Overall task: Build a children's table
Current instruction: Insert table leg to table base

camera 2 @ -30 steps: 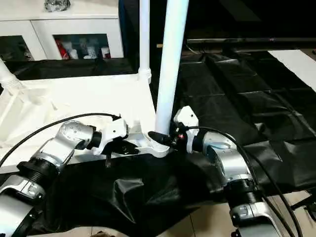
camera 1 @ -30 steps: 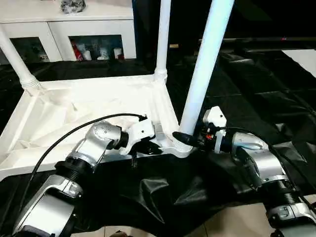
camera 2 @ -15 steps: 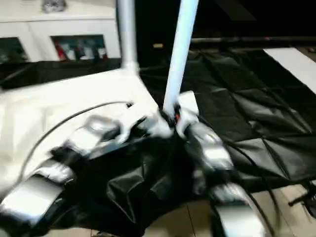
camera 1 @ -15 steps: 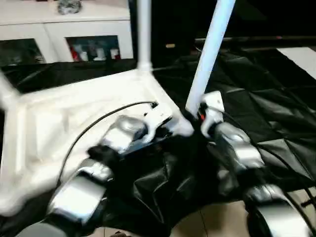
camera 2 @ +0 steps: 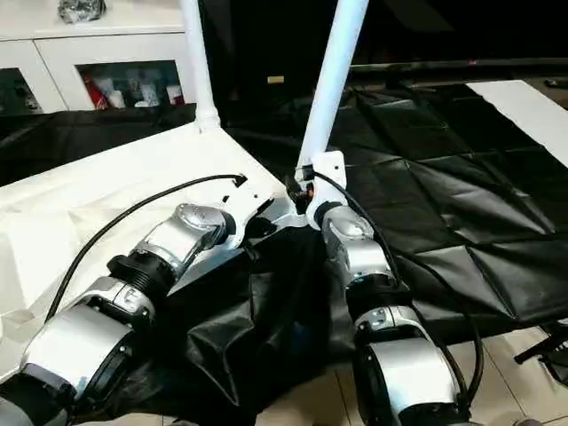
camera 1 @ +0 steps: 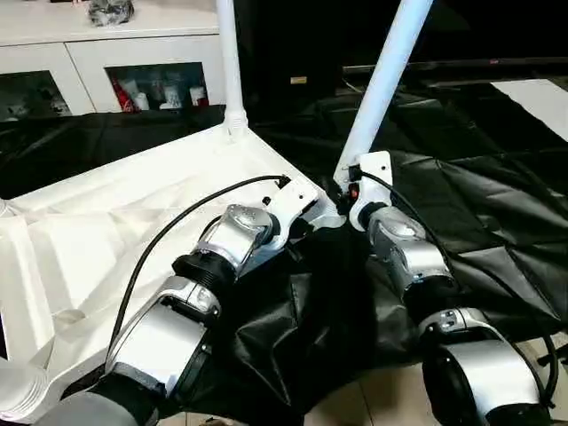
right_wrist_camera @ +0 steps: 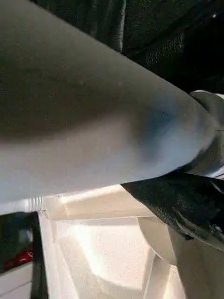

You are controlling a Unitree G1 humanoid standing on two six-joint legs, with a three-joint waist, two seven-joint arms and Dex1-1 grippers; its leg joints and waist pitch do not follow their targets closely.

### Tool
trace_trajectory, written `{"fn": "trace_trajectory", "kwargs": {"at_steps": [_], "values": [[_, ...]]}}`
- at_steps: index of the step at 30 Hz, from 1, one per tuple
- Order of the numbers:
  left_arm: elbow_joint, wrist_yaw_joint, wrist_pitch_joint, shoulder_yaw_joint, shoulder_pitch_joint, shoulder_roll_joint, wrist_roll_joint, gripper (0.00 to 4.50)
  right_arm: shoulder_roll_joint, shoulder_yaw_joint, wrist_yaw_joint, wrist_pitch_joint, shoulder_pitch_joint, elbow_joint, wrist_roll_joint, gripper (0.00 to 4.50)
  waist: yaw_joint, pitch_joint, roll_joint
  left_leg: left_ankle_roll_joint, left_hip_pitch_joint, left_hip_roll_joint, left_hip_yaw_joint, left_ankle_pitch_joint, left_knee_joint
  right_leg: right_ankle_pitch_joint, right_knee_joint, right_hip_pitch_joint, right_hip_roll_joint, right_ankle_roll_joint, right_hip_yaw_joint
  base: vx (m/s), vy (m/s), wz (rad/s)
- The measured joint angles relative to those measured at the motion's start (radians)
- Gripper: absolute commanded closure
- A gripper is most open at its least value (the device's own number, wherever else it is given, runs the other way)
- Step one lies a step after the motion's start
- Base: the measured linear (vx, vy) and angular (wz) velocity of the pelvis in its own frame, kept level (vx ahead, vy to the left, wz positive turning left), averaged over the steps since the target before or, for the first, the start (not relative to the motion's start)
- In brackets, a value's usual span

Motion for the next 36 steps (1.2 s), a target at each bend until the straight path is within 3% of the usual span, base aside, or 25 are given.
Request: {"fn": "trace_trajectory", "kwargs": {"at_steps": [8,21,31,36], "values": [[-0.105,-0.165,-0.046,-0.036,0.063,0.093,0.005,4.50,-0.081,0.076,0.255,0.067,-0.007,-0.045,-0.024,2.62,0.000,0.000,0.000,0.003,-0.001,0.001,0.000,0.002,-0.003,-0.001,-0.001,-0.002,0.001,0.000,0.000,0.000,0.000,0.00],[-0.289,-0.510,-0.179,-0.082,0.199,0.273,-0.025,4.50,-0.233,0.198,0.795,0.103,0.101,-0.246,0.011,2.62,0.021,0.000,-0.003,0.000,0.000,0.001,0.002,0.000,-0.003,-0.001,-0.002,-0.001,0.000,-0.001,0.000,0.000,0.000,0.00],[-0.300,-0.576,-0.189,-0.090,0.202,0.290,-0.030,4.50,-0.261,0.212,0.876,0.130,0.137,-0.322,0.014,2.62,0.034,0.000,-0.004,0.000,-0.001,0.001,0.004,0.000,-0.003,-0.001,-0.002,-0.002,0.000,-0.001,0.000,0.000,0.000,0.00],[-0.289,-0.512,-0.166,-0.084,0.198,0.277,-0.017,4.50,-0.211,0.195,0.739,0.132,0.121,-0.284,0.007,2.62,0.027,-0.002,-0.008,-0.001,0.003,0.002,0.004,0.000,-0.003,-0.001,0.001,0.000,0.000,-0.001,0.001,0.000,0.000,0.00]]}}
